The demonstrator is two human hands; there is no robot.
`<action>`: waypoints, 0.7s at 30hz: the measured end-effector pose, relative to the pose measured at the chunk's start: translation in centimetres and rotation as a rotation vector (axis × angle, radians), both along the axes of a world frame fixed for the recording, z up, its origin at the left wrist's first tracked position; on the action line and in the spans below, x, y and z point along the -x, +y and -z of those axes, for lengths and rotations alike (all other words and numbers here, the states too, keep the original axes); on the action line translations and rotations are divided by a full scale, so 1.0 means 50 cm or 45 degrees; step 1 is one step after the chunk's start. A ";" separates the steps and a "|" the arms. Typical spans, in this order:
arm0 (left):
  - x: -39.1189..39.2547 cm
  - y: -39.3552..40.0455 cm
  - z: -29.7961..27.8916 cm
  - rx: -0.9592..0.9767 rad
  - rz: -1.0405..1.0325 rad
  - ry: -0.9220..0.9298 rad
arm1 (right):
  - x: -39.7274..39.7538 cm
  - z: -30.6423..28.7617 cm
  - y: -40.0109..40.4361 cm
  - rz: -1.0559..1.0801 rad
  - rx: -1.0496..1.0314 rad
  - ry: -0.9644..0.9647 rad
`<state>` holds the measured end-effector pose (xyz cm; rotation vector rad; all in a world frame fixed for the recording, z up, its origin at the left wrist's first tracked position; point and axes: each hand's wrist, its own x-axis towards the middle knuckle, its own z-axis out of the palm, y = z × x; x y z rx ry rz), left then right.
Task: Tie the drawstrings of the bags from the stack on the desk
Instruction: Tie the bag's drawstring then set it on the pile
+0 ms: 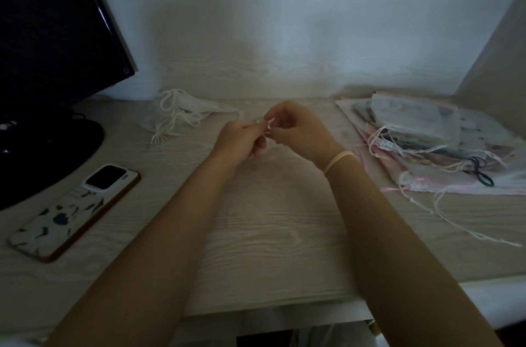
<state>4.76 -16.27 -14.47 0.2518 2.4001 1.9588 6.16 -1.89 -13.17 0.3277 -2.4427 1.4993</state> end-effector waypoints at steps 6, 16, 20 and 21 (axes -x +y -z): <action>0.001 -0.001 -0.004 -0.141 0.016 -0.068 | -0.006 -0.002 -0.008 0.052 -0.011 -0.194; 0.000 -0.008 -0.004 -0.364 -0.034 -0.191 | -0.011 -0.006 0.000 0.083 -0.174 -0.324; 0.002 -0.013 -0.007 -0.597 0.083 -0.328 | -0.008 -0.005 0.000 0.111 -0.126 -0.298; 0.002 -0.013 -0.009 -0.658 0.111 -0.357 | -0.006 -0.003 -0.002 0.124 -0.125 -0.287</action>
